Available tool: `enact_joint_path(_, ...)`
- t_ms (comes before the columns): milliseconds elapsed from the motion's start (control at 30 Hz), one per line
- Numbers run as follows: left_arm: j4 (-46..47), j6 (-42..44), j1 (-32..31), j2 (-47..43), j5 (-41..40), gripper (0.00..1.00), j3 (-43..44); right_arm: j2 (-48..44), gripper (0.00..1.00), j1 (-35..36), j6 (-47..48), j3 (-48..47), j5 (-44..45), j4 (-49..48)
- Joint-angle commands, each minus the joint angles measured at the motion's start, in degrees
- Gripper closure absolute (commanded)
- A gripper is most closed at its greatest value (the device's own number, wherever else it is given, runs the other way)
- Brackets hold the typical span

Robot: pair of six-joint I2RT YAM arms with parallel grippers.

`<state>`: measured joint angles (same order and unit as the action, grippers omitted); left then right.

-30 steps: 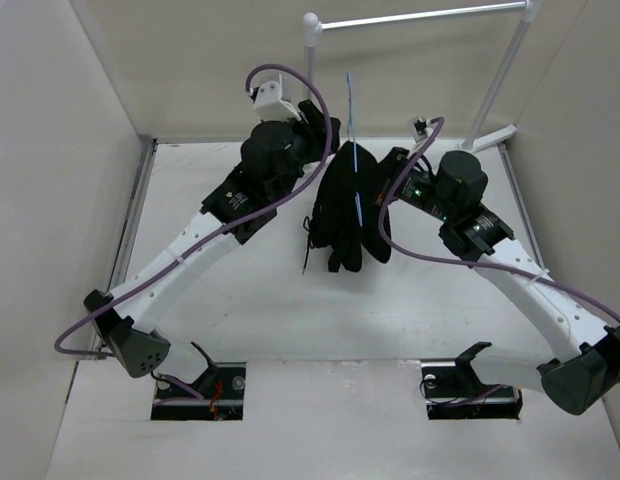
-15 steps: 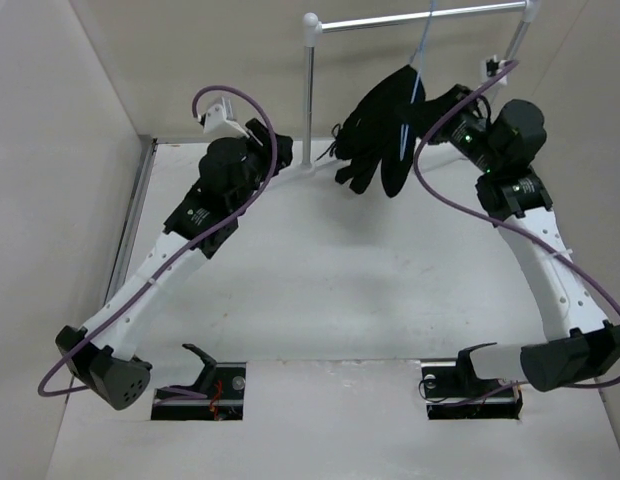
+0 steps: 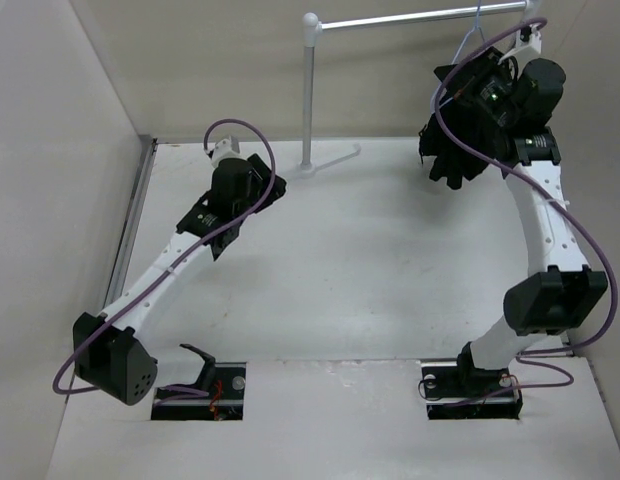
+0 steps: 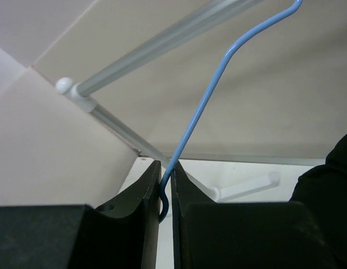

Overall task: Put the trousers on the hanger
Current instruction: Place the hanger at the clothesline.

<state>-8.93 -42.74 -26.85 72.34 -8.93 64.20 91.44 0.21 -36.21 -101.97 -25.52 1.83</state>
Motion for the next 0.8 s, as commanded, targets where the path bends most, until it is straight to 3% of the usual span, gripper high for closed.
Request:
enact_joint_path(0,3.1,-0.4,1.0,-0.4,1.6,0.51,-1.0,0.7,1.00,-0.7,2.1,-5.5,-3.6,-5.5)
enact_joint_path(267,4.0,-0.7,1.8,0.2,2.1,0.50,-2.8,4.6,1.00,-2.1,2.0,-5.6,-4.8,-5.1)
enact_joint_path(500,3.7,-0.8,1.8,0.8,2.1,0.50,-2.7,3.6,1.00,-2.0,1.9,0.4,-4.5,-6.2)
enact_joint_path(633,3.0,-0.9,2.3,0.9,1.8,0.49,-2.9,1.6,0.86,-1.8,1.8,4.1,-2.5,-7.1)
enact_joint_path(700,2.6,-1.2,2.5,1.0,1.7,0.47,-3.1,0.6,0.72,-1.8,1.6,5.4,-2.2,-7.4)
enact_joint_path(767,2.3,-1.6,2.6,1.1,1.6,0.44,-3.4,-0.4,0.52,-1.8,1.4,6.5,-1.5,-7.4)
